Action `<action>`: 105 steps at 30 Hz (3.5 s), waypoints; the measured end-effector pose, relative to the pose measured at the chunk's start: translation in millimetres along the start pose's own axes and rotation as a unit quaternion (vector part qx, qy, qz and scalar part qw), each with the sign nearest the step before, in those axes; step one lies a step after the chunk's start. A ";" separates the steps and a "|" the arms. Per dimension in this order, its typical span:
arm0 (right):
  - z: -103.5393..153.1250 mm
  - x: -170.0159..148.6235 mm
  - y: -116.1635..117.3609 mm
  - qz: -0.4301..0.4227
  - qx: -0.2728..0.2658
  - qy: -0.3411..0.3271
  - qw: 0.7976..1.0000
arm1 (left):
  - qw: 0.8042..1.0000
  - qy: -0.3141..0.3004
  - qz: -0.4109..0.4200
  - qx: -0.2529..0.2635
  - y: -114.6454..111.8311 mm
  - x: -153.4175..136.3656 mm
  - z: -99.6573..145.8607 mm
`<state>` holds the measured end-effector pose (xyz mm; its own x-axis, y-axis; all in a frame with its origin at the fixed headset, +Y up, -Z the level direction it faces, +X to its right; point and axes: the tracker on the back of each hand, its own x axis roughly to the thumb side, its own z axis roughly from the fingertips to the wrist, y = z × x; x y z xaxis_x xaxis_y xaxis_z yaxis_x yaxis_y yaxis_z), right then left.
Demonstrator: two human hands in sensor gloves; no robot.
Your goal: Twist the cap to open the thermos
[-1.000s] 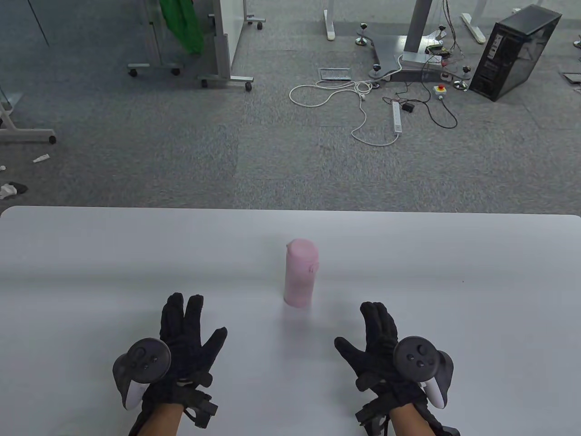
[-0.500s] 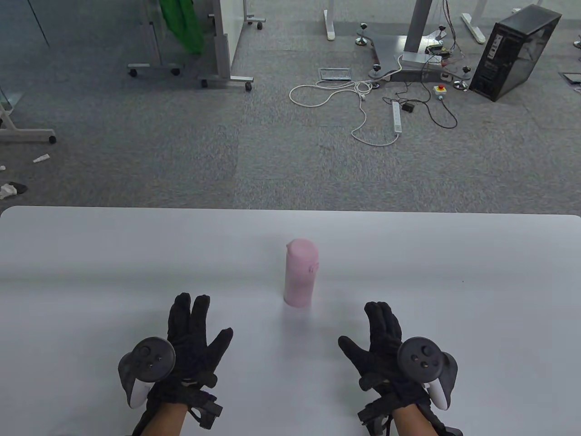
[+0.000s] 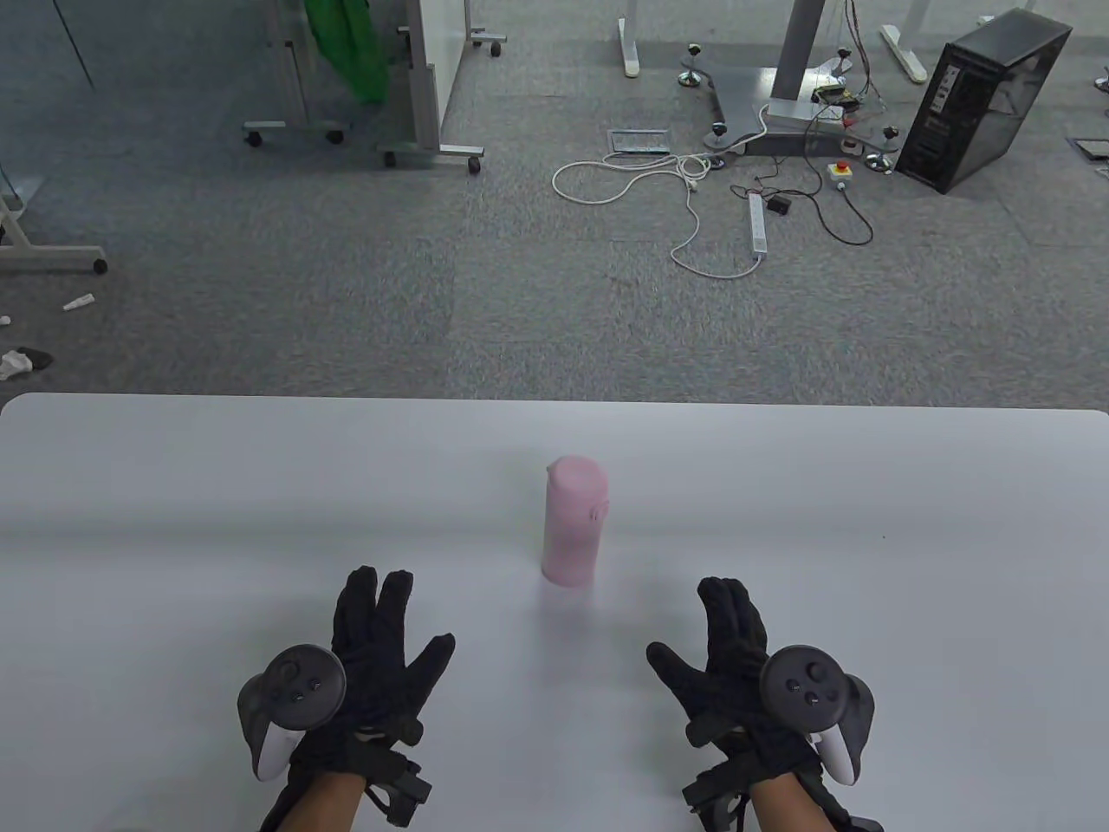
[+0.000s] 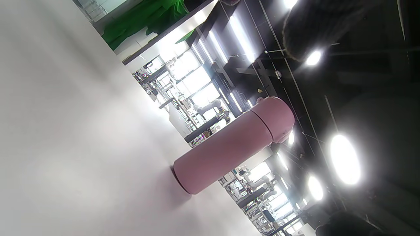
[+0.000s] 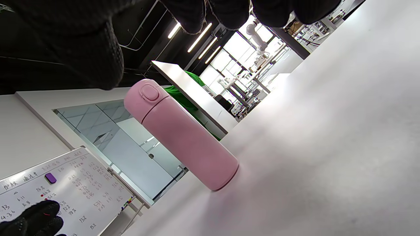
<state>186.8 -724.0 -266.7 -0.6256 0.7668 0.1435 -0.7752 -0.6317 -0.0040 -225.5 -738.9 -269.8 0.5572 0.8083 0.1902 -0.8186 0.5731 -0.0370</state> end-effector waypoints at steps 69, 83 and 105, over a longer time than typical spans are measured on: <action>-152.0 -1.5 111.2 -0.113 0.017 0.096 0.989 | 0.995 -0.024 0.084 0.042 26.8 4.0 2.4; -139.9 16.7 89.9 -0.116 0.006 0.054 0.992 | 0.994 -0.025 0.093 0.051 31.6 3.0 2.8; -56.1 21.5 24.8 -0.100 -0.038 -0.022 0.994 | 0.995 -0.024 0.095 0.010 9.8 5.5 -1.0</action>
<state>149.1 -716.8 -319.2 -0.4552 0.8694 0.1919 -0.8891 -0.4556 -0.0449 -230.3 -728.6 -270.0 0.3847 0.8944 0.2281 -0.9118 0.4067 -0.0567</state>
